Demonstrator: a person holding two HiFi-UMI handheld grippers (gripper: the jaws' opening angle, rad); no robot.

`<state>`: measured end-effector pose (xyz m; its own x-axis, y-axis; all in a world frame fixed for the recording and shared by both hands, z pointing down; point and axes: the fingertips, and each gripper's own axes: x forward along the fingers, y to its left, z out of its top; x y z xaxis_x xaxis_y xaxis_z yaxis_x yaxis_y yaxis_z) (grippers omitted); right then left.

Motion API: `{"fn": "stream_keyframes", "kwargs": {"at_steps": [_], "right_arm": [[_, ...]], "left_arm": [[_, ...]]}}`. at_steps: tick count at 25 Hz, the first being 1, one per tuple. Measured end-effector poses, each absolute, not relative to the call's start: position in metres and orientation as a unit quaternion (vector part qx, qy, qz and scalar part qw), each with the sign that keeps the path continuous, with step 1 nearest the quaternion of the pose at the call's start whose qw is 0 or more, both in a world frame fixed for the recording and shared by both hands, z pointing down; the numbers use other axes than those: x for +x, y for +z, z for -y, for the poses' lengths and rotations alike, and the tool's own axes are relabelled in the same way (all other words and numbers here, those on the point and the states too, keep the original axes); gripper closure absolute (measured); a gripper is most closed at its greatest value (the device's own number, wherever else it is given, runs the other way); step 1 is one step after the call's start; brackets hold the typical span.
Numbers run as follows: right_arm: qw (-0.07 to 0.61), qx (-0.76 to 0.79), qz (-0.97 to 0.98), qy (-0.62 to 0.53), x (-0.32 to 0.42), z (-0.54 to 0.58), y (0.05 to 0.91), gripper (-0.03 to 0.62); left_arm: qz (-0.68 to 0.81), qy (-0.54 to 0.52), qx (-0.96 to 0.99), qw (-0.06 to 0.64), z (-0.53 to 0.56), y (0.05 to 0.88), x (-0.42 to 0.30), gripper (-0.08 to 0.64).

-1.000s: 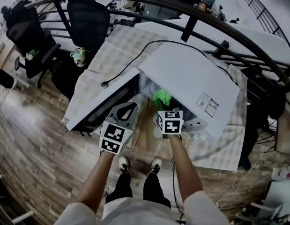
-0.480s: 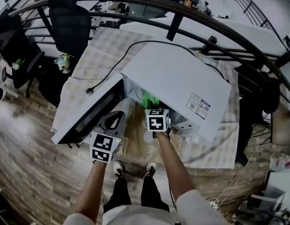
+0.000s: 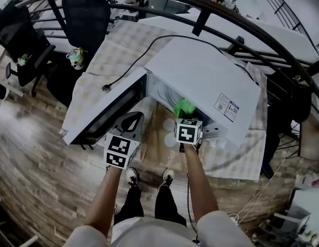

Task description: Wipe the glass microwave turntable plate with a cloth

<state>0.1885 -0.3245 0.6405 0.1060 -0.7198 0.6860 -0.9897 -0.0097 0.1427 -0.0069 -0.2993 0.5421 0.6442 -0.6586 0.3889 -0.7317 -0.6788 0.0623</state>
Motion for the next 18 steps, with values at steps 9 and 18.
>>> {"fn": "stream_keyframes", "kwargs": {"at_steps": [9, 18], "right_arm": [[0.284, 0.678, 0.655, 0.175, 0.171, 0.338, 0.615, 0.456], [0.386, 0.635, 0.669, 0.024, 0.142, 0.439, 0.623, 0.457]], "left_arm": [[0.396, 0.165, 0.898, 0.100, 0.300, 0.533, -0.033, 0.538], [0.387, 0.187, 0.898, 0.091, 0.297, 0.553, -0.033, 0.538]]}}
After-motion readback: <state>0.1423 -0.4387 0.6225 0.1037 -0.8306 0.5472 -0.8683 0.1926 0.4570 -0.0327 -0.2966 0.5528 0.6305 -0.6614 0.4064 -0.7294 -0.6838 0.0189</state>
